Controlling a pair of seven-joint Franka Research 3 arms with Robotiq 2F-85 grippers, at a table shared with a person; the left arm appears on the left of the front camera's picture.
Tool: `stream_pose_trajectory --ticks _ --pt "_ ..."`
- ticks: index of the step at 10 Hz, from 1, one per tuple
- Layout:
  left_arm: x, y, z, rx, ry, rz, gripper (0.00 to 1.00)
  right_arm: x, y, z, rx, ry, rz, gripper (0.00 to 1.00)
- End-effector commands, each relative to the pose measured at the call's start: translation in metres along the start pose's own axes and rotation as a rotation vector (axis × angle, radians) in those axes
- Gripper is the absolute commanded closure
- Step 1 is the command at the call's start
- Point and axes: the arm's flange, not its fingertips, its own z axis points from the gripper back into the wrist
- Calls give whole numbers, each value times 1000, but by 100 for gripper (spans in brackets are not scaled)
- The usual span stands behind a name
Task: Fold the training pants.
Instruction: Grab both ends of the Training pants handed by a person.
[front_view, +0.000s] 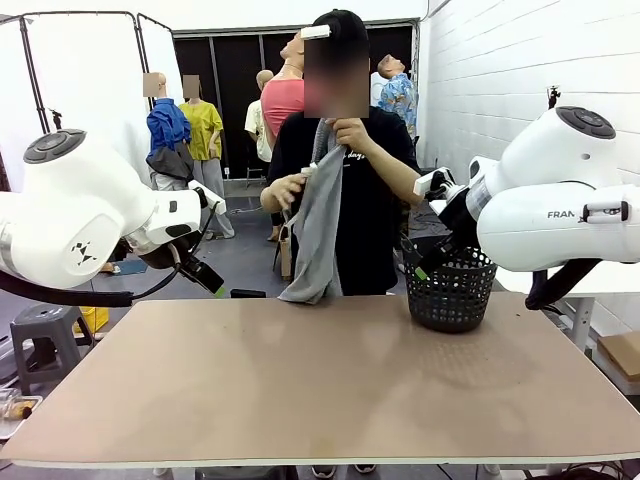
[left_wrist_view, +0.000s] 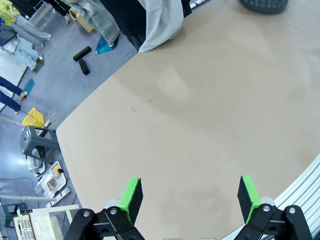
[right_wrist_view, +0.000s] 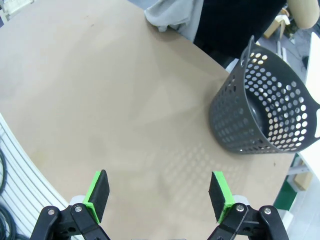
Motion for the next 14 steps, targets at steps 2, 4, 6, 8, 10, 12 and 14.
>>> stream_pose_trajectory --ticks 2,4,6,8,10,12,14 --pt "0 1 1 0 -3 -11 0 0 0 0 3 -1 -1 0" --pt "0 1 1 0 -3 -11 0 0 0 0 3 -1 -1 0" --pt "0 1 1 0 -3 -11 0 0 0 0 3 -1 -1 0" --pt "0 1 1 0 -3 -11 0 0 0 0 3 -1 -1 0" --pt "0 1 1 0 -3 -11 0 0 0 0 3 -1 -1 0" --pt "0 1 1 0 -3 -11 0 0 0 0 3 -1 -1 0" --pt "0 1 1 0 -3 -11 0 0 0 0 3 -1 -1 0"
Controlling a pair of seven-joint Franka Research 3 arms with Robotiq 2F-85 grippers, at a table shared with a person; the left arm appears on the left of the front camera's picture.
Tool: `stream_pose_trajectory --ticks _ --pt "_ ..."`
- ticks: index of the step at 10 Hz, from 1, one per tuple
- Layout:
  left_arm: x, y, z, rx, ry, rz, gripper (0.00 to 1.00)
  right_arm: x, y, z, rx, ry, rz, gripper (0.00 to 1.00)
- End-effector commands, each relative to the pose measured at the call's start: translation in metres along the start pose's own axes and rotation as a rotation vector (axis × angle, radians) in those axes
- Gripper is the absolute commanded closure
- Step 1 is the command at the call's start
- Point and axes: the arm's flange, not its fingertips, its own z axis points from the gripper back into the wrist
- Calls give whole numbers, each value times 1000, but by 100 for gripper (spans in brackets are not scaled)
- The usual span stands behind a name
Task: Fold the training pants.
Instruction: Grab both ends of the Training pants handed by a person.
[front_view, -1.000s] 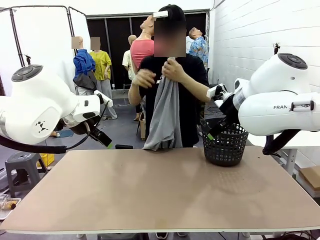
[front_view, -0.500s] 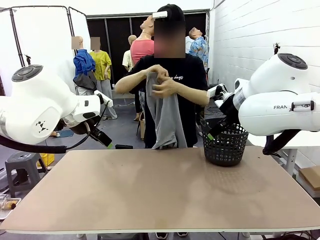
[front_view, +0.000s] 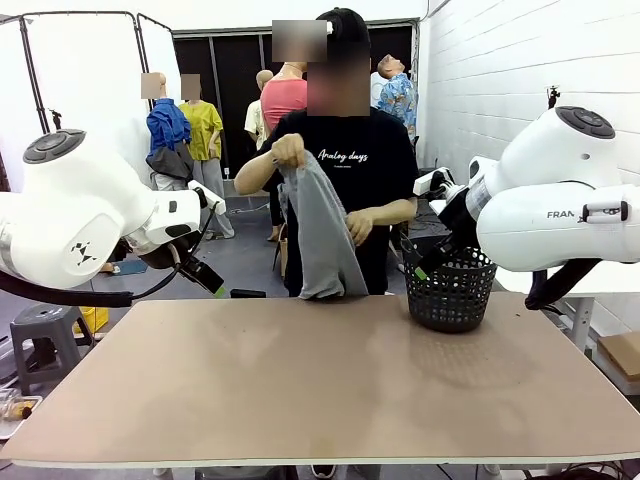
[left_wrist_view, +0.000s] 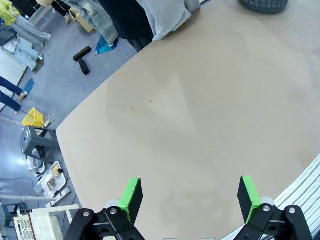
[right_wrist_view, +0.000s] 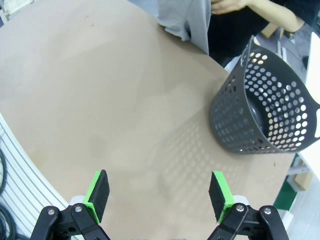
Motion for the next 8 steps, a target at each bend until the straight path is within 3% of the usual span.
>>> stream_pose_trajectory --ticks 1,8 --pt "0 1 1 0 -3 -11 0 0 0 0 3 -1 -1 0" --pt "0 1 1 0 -3 -11 0 0 0 0 3 -1 -1 0"
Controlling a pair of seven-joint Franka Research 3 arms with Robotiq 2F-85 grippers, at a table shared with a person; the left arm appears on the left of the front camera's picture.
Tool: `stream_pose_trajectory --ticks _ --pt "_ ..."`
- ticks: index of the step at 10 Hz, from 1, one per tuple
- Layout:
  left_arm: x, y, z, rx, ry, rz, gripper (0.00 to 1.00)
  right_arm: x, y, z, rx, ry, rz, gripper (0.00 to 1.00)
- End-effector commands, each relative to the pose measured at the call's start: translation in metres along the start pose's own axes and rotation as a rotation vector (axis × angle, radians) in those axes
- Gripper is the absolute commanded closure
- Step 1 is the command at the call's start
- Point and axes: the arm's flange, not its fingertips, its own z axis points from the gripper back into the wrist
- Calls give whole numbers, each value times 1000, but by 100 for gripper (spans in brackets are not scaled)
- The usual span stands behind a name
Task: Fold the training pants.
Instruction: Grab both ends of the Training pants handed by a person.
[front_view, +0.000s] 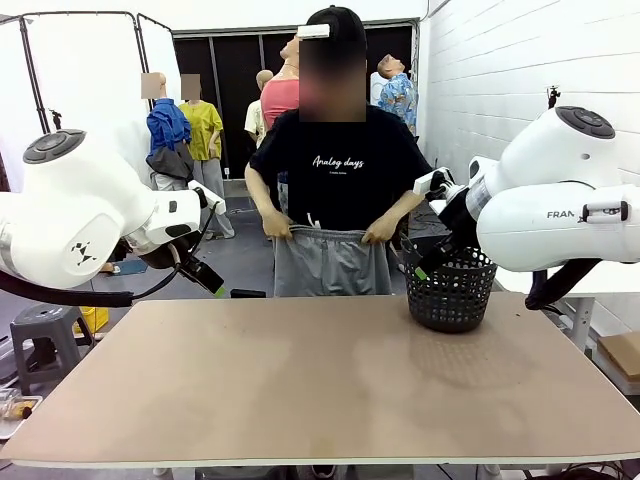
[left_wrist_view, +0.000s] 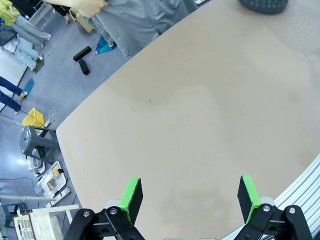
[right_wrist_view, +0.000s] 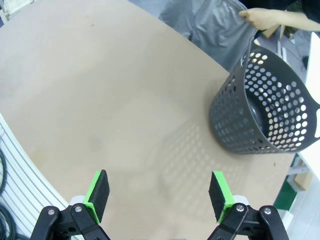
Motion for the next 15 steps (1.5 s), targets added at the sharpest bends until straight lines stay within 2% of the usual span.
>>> stream_pose_trajectory --ticks 1,15 --pt "0 1 1 0 -3 -11 0 0 0 0 3 -1 -1 0" --pt "0 1 1 0 -3 -11 0 0 0 0 3 -1 -1 0"
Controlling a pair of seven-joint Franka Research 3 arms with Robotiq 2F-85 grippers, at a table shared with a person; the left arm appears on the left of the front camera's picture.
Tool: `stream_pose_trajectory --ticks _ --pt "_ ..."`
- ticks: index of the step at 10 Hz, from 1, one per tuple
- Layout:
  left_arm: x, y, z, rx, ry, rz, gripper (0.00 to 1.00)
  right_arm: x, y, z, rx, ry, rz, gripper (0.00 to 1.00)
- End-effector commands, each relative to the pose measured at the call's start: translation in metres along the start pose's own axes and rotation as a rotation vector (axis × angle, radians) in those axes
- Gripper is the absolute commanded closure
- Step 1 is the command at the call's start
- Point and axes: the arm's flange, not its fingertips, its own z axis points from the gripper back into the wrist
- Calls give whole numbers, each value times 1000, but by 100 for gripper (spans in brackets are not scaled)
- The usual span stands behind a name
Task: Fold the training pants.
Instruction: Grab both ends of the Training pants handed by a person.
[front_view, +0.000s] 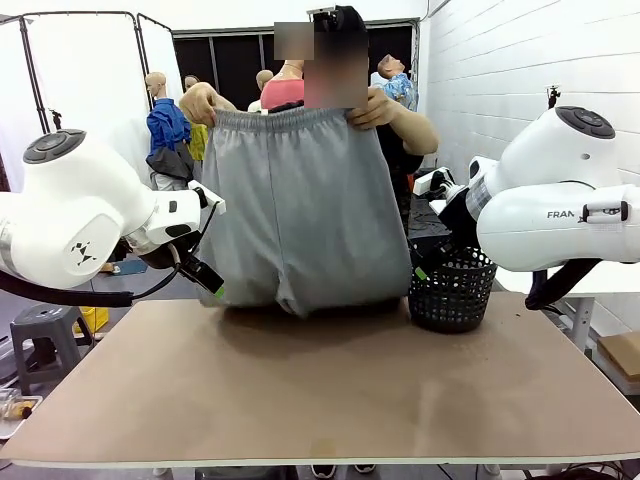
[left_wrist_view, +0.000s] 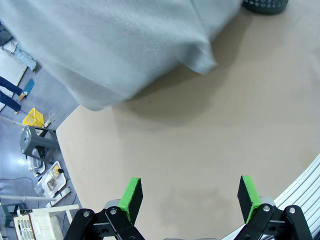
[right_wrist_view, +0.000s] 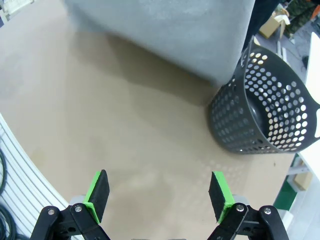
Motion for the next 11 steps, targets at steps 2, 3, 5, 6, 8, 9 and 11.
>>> stream_pose_trajectory --ticks 2,3,5,6,8,9,11 --pt "0 1 1 0 -3 -11 0 0 0 0 3 -1 -1 0" --pt "0 1 1 0 -3 -11 0 0 0 0 3 -1 -1 0" --pt "0 1 1 0 -3 -11 0 0 0 0 3 -1 -1 0" --pt "0 1 1 0 -3 -11 0 0 0 0 3 -1 -1 0" --pt "0 1 1 0 -3 -11 0 0 0 0 3 -1 -1 0" --pt "0 1 1 0 -3 -11 0 0 0 0 3 -1 -1 0" --pt "0 1 1 0 -3 -11 0 0 0 0 3 -1 -1 0"
